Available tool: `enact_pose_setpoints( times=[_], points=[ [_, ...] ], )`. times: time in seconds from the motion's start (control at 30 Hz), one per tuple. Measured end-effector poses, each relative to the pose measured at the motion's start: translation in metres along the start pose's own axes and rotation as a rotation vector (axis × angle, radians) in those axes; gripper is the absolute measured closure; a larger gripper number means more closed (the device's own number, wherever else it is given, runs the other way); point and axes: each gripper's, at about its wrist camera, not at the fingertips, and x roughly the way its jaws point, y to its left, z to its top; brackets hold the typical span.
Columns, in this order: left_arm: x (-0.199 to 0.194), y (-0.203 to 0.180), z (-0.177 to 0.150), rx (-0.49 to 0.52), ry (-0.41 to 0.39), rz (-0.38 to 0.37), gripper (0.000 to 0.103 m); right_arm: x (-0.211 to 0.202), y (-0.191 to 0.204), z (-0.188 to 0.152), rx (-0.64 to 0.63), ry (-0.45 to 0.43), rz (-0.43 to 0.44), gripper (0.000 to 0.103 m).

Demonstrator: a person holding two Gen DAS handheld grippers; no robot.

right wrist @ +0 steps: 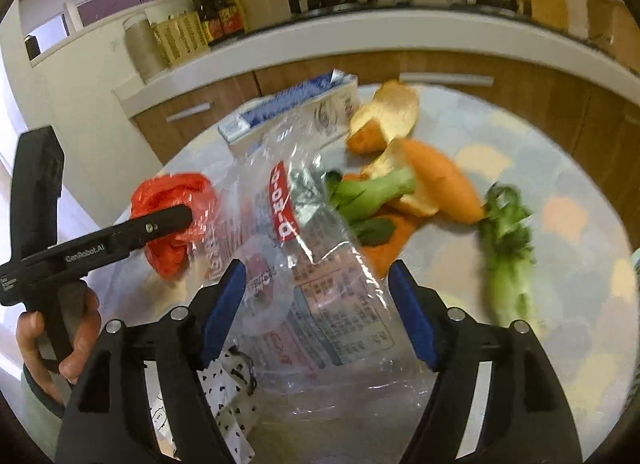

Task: Collect trash
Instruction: 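Close left tool on the red bag while right tool grasps the clear bag, then carry both bags over the blue basket and open both tools to drop them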

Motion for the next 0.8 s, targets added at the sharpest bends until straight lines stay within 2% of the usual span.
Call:
enact_pose_setpoints(
  times=[0.07, 0.13, 0.33, 0.5, 0.8],
  points=[
    [-0.001, -0.001, -0.001, 0.004, -0.002, -0.004, 0.045, -0.005, 0.001, -0.001, -0.007, -0.017, 0.008, 0.038],
    [-0.002, -0.002, -0.001, 0.003, -0.007, -0.013, 0.049, -0.005, 0.000, -0.003, -0.006, -0.009, 0.014, 0.054],
    [-0.008, -0.008, -0.005, 0.004, -0.030, -0.015, 0.056, -0.017, -0.003, -0.010, -0.003, -0.025, 0.031, 0.082],
    [-0.023, -0.013, -0.008, -0.001, -0.068, 0.004, 0.059, -0.036, 0.000, -0.016, -0.010, -0.064, 0.048, 0.098],
    [-0.059, -0.034, -0.007, 0.014, -0.142, -0.040, 0.059, -0.088, -0.009, -0.013, 0.010, -0.177, 0.012, 0.100]
  ],
)
